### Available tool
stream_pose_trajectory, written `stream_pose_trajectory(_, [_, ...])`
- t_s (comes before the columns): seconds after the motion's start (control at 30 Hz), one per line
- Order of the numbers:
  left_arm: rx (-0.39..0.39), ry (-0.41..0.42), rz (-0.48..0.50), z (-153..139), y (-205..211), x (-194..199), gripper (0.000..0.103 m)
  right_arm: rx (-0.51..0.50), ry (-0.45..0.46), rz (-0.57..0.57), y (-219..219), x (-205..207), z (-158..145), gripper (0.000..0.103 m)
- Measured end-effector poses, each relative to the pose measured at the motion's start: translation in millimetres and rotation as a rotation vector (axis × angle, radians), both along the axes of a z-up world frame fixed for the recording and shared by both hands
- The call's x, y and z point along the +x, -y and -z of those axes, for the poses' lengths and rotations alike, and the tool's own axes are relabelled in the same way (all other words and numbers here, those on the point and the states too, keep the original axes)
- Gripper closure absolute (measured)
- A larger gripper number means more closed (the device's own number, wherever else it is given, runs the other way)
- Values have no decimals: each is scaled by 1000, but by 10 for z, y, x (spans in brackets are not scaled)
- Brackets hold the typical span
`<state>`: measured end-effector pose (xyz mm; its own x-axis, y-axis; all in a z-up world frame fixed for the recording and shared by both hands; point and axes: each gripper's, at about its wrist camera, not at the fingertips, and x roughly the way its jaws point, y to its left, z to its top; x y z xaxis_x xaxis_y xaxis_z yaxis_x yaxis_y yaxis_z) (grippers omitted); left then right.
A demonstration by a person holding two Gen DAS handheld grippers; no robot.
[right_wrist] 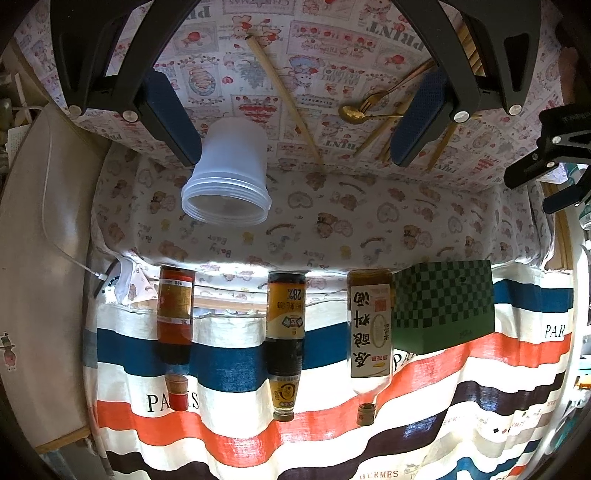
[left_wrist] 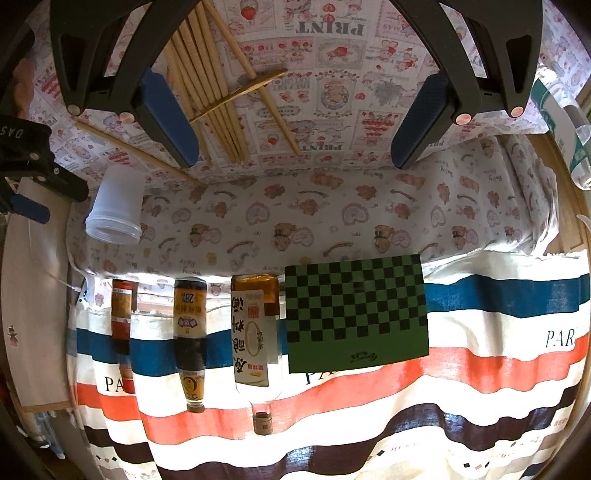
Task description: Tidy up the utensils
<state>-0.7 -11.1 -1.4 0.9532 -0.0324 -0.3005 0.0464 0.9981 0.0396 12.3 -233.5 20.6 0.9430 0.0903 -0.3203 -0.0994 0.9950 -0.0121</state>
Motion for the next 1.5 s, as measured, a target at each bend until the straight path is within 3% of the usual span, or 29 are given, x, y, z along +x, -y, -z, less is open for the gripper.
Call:
stream_pose_trajectory(0.27, [-9, -28, -37, 8, -21, 54, 0, 4, 1, 6, -2, 2, -1, 0])
stream_pose_trajectory(0.47, [-8, -37, -38, 21, -28, 67, 0, 159, -51, 46, 204, 49, 11, 2])
stream_pose_trajectory(0.53, [1, -25, -59, 15, -21, 44, 0, 198, -79, 26, 272, 85, 2, 24])
stream_pose_trajectory(0.57, [16, -26, -98, 14, -13, 46, 2, 206, -97, 19, 294, 106, -2, 30])
stream_pose_trajectory(0.63, [36, -30, -170, 16, -11, 52, 12, 208, -157, -10, 328, 173, 0, 52])
stream_pose_trajectory(0.73, [-4, -78, -114, 40, -70, 102, 29, 247, -216, -47, 391, 242, 40, 65])
stream_pose_trajectory(0.8, [-16, -123, -98, 66, -96, 147, 35, 256, -248, -55, 414, 286, 63, 69])
stream_pose_trajectory(0.9, [-44, -154, -26, 83, -125, 166, 36, 224, -306, -79, 388, 352, 97, 69])
stream_pose_trajectory(1.07, [-20, -147, -13, 3, -118, 132, 19, 188, -389, -125, 327, 417, 160, 69])
stream_pose_trajectory(1.17, [-31, -228, -9, 45, -158, 241, 12, 85, -477, -62, 242, 500, 276, 69])
stream_pose_trajectory(1.37, [-43, -410, 9, 274, -230, 509, 12, 67, -617, -8, 288, 674, 486, 69])
stream_pose_trajectory(1.4, [-34, -436, 22, 297, -216, 532, 15, 56, -621, -3, 299, 688, 504, 69])
stream_pose_trajectory(1.43, [-23, -460, 37, 320, -197, 547, 26, 53, -623, -3, 312, 694, 516, 69])
stream_pose_trajectory(1.5, [-32, -474, 61, 339, -169, 545, 33, 47, -636, -14, 300, 707, 537, 69])
